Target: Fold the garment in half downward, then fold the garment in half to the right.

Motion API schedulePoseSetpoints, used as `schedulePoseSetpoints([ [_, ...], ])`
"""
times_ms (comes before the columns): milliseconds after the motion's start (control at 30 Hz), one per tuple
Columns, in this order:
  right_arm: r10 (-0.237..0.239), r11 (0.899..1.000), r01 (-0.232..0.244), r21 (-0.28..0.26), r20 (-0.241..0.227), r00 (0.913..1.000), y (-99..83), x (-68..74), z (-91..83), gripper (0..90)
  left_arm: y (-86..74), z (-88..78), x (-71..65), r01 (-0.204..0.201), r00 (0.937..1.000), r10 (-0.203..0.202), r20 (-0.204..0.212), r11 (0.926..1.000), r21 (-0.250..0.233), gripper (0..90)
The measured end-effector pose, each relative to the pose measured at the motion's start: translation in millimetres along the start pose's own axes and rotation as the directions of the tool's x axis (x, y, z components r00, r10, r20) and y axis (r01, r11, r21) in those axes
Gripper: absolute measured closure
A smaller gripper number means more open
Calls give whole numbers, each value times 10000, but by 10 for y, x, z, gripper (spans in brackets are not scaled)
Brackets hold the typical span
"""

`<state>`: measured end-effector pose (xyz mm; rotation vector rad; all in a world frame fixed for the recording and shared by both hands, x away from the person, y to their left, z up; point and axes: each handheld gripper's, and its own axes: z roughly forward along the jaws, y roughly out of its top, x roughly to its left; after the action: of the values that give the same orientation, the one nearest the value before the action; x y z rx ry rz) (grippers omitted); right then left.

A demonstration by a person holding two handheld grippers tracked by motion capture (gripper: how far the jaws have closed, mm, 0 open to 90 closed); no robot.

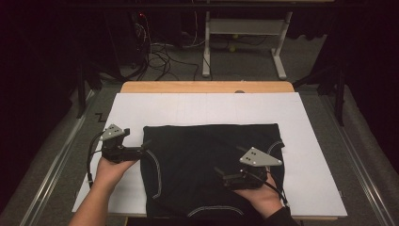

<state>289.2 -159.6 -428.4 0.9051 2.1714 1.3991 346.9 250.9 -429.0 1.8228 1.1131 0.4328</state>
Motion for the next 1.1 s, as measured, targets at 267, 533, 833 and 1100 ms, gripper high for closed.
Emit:
schedulePoseSetpoints([
  [267,-183,9995,195,235,-523,9985,-29,152,180,0,23,92,48,126,9999,-126,54,9999,-45,0],
  [533,-110,9994,134,329,-726,9973,-31,232,284,0,108,286,126,421,9990,-426,141,9987,287,0],
  [833,-356,9975,435,557,-1359,9901,-30,480,465,0,260,426,231,681,9975,-688,151,9967,453,0],
  [1100,-685,9940,812,726,-1635,9842,38,661,563,1,185,630,415,1076,9941,-1087,38,9876,1141,0],
])
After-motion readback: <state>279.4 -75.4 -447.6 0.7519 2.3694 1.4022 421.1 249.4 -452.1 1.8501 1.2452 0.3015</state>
